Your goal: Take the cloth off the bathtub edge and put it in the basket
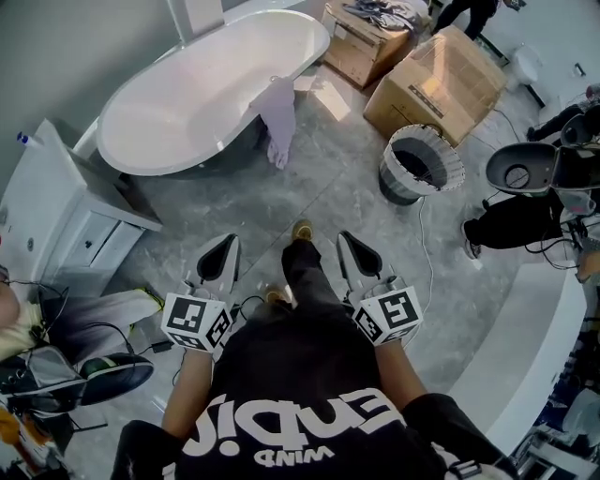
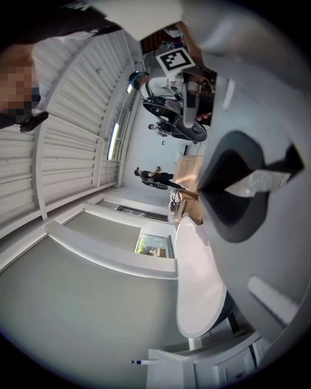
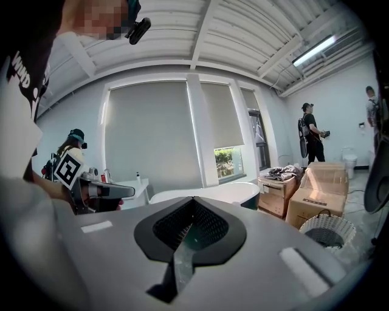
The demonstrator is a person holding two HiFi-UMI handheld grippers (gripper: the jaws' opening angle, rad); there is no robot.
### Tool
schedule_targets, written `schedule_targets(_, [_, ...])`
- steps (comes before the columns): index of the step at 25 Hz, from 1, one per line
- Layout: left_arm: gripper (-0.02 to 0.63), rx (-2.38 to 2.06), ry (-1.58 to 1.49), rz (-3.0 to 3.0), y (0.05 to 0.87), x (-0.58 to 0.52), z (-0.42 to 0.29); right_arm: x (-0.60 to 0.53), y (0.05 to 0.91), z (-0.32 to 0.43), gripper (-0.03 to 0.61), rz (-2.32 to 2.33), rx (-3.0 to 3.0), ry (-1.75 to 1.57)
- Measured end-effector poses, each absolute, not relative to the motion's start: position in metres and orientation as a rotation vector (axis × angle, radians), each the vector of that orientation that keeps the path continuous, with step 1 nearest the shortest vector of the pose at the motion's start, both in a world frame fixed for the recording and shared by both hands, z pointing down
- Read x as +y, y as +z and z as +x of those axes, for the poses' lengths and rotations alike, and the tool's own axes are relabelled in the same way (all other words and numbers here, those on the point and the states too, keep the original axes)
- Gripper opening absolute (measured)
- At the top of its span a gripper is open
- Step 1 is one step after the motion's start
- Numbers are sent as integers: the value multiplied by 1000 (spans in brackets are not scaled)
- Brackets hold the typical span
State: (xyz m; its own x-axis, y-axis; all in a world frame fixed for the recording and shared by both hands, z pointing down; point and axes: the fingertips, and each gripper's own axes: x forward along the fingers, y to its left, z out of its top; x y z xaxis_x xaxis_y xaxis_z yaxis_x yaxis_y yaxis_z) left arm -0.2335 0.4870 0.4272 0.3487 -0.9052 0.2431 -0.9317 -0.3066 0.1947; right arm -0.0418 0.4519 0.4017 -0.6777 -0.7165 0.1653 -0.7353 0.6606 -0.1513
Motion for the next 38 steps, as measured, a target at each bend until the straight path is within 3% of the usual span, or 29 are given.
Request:
schedule_targets(21, [-3, -1605, 103, 2353, 430, 453, -230, 418, 407, -51, 9, 1221, -2783, 284])
schedule_targets(38, [-3, -1592, 119, 2350, 432, 366, -249, 313, 402, -59, 9, 1219, -2779, 264])
